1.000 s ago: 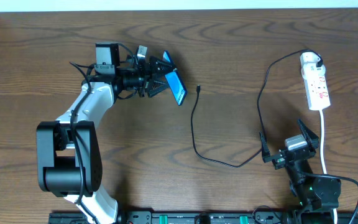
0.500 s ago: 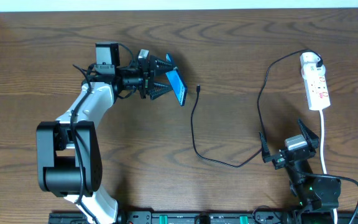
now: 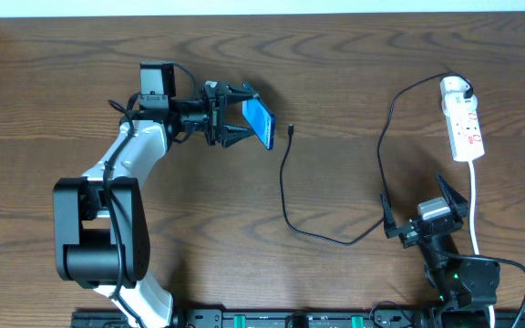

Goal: Plug charger to phone and switch on socket
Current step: 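Raise the smartphone and rotate it upright toward the cable with left gripper, then hold the blue smartphone upright with the left gripper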

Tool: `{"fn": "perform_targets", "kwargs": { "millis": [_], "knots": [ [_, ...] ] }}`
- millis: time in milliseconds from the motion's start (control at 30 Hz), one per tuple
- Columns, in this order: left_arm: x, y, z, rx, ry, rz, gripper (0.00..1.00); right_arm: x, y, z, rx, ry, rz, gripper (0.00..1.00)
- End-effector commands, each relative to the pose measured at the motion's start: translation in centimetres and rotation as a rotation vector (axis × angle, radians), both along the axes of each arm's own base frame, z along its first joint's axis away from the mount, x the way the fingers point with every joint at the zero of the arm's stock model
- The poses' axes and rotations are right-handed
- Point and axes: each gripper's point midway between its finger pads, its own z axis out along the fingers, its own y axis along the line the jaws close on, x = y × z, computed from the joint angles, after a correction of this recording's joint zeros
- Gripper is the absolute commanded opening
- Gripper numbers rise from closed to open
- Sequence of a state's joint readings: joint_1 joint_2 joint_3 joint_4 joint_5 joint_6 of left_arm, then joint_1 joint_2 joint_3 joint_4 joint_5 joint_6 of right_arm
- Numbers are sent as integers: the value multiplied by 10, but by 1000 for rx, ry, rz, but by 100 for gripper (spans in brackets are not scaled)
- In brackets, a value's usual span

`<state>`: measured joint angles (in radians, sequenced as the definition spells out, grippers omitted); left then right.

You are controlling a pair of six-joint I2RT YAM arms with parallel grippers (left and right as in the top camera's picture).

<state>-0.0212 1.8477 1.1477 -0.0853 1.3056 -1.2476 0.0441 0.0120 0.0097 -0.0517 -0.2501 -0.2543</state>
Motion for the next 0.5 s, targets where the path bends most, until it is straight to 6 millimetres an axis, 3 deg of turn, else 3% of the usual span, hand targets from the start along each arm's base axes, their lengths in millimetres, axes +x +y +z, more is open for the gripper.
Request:
{"fn": "perform_targets", "kwargs": {
  "millis": [0,467],
  "knots": [
    [2,1,22,-35,46,20,68,-1,3,-1,6,1,13,99],
    [-2,0,26,-75,138,17,68,-1,3,-1,7,1,13,99]
  ]
}}
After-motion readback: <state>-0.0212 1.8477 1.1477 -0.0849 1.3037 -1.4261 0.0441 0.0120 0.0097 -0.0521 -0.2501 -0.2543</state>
